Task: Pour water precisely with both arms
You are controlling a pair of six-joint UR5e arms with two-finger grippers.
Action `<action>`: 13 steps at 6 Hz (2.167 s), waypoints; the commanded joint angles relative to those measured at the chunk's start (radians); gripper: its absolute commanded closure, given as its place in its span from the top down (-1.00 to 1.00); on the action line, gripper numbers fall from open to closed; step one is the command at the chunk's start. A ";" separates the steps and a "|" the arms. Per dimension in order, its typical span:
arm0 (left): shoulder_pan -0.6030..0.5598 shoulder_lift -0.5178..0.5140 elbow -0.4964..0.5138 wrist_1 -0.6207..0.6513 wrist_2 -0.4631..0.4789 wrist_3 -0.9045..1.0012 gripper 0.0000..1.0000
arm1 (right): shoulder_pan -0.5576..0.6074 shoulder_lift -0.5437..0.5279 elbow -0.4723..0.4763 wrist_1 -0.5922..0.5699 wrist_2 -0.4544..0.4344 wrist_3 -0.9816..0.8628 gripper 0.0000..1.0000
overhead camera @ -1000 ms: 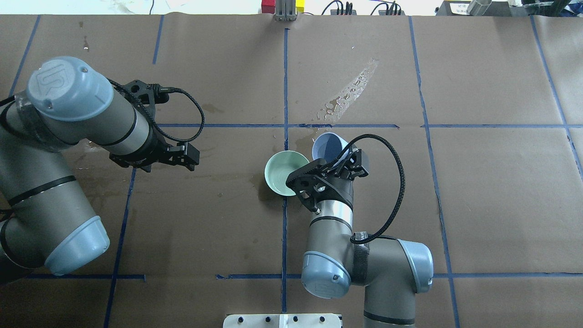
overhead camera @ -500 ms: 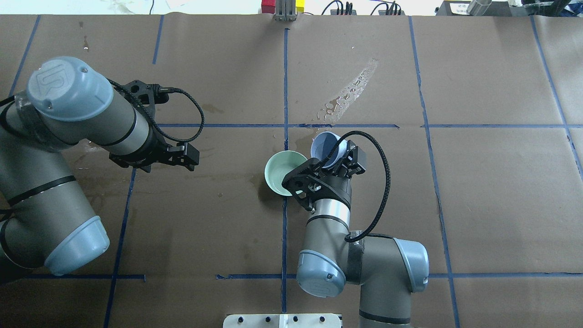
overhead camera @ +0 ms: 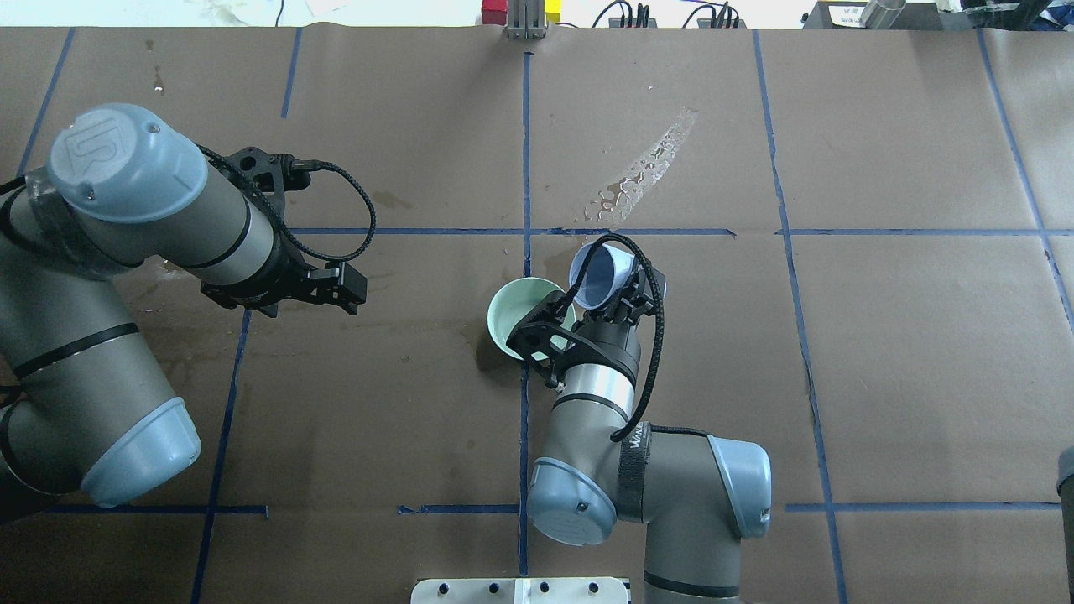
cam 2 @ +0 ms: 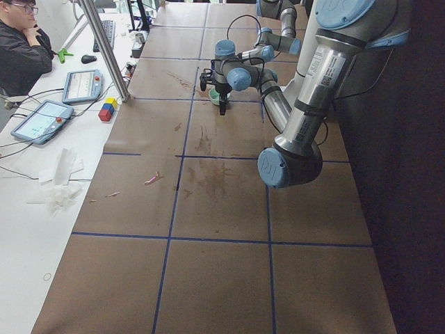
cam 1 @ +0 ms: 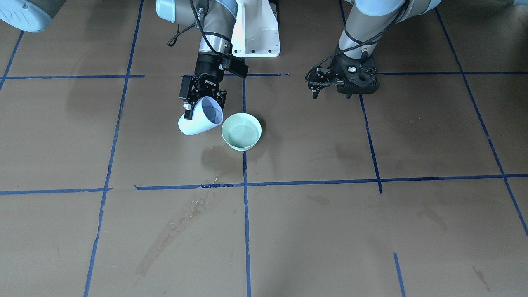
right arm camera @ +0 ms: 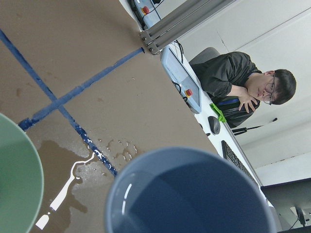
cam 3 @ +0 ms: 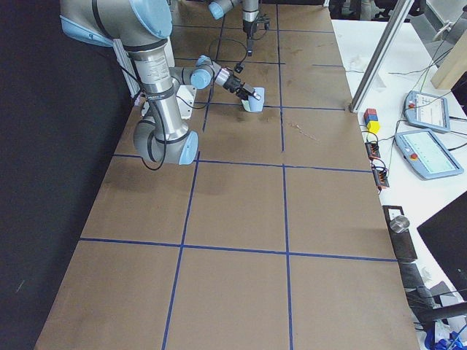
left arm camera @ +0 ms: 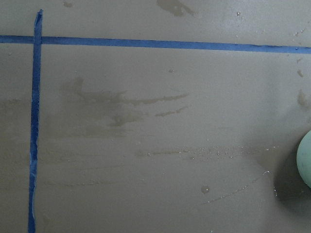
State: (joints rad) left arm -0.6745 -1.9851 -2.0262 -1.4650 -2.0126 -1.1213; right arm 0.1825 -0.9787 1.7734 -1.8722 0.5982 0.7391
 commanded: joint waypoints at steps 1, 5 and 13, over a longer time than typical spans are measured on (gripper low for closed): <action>-0.001 0.000 0.000 0.000 0.000 0.000 1.00 | 0.000 0.008 -0.003 -0.027 0.000 -0.055 -0.91; -0.002 0.000 0.000 0.000 0.000 0.000 1.00 | 0.000 0.060 -0.012 -0.150 0.000 -0.167 -0.89; -0.002 0.000 -0.003 -0.002 0.000 0.000 1.00 | -0.002 0.066 -0.014 -0.143 0.000 -0.129 -0.89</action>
State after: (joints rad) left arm -0.6765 -1.9850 -2.0286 -1.4663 -2.0126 -1.1213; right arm 0.1822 -0.9129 1.7595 -2.0174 0.5983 0.6011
